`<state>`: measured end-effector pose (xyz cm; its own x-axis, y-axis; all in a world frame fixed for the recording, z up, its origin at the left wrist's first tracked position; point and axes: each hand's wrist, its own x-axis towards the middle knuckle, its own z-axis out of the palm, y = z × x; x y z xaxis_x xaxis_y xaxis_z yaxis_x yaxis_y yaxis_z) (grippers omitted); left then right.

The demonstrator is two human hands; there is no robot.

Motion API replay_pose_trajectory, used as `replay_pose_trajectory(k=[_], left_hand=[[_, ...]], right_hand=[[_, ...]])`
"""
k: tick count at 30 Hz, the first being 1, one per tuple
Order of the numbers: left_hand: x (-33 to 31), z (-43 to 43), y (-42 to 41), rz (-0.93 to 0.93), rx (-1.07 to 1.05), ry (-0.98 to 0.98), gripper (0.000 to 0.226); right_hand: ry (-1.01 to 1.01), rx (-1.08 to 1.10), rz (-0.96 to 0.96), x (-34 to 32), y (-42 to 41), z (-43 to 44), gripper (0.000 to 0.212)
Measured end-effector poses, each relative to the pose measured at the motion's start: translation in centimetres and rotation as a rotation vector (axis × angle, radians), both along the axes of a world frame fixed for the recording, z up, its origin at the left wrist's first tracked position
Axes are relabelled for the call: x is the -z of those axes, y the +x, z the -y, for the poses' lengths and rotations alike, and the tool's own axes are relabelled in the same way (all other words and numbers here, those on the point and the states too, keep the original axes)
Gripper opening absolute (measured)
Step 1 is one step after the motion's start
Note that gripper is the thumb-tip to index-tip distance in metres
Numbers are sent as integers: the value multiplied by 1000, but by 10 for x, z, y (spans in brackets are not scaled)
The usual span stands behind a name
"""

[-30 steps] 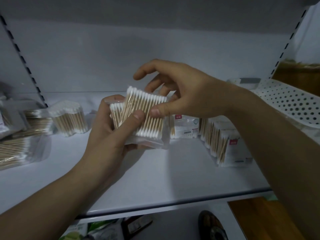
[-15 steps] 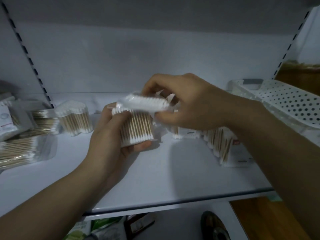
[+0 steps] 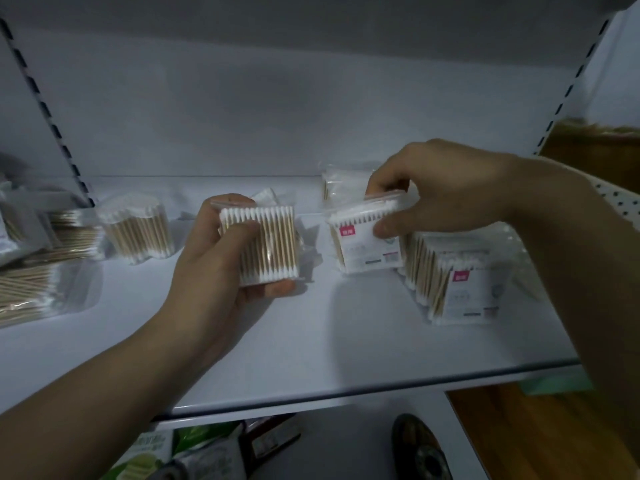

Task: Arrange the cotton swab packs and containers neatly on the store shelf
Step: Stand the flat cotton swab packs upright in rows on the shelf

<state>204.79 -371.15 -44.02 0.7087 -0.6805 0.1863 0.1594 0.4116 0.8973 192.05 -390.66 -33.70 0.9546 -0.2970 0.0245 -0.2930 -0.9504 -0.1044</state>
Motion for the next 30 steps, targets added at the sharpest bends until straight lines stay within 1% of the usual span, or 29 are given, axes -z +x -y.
replay_pose_trajectory(k=[5, 8, 11, 14, 16, 18, 21, 23, 25, 27, 28, 30], left_hand=[[2, 0, 1, 20, 2, 12, 14], [4, 0, 4, 31, 8, 16, 15], [7, 0, 5, 49, 13, 33, 16], [7, 1, 6, 54, -3, 44, 22], [7, 0, 5, 80, -32, 47, 29], [4, -1, 4, 109, -40, 33, 42], [-2, -5, -2, 190, -29, 30, 66], [-4, -7, -5, 235, -60, 37, 77], [-4, -9, -5, 293, -120, 54, 85], [-2, -11, -2, 362, -188, 75, 86], [-1, -12, -1, 385, -203, 87, 80], [-1, -13, -1, 355, -189, 91, 69]], right_hand=[[-95, 27, -5, 6, 3, -2, 29], [-151, 40, -17, 7, 4, -2, 33], [-151, 59, 0, 8, 4, -1, 38], [-174, 68, -33, 9, 5, 3, 36], [-160, 74, -46, 8, 5, 3, 45], [-79, 18, 59, 5, 5, -2, 50], [198, -181, 291, -1, 7, -22, 40], [314, -272, 336, -3, 10, -37, 49], [318, -281, 366, -1, 16, -45, 55], [319, -304, 417, 3, 21, -49, 47], [351, -330, 427, 4, 23, -50, 42], [424, -404, 384, 3, 21, -49, 38]])
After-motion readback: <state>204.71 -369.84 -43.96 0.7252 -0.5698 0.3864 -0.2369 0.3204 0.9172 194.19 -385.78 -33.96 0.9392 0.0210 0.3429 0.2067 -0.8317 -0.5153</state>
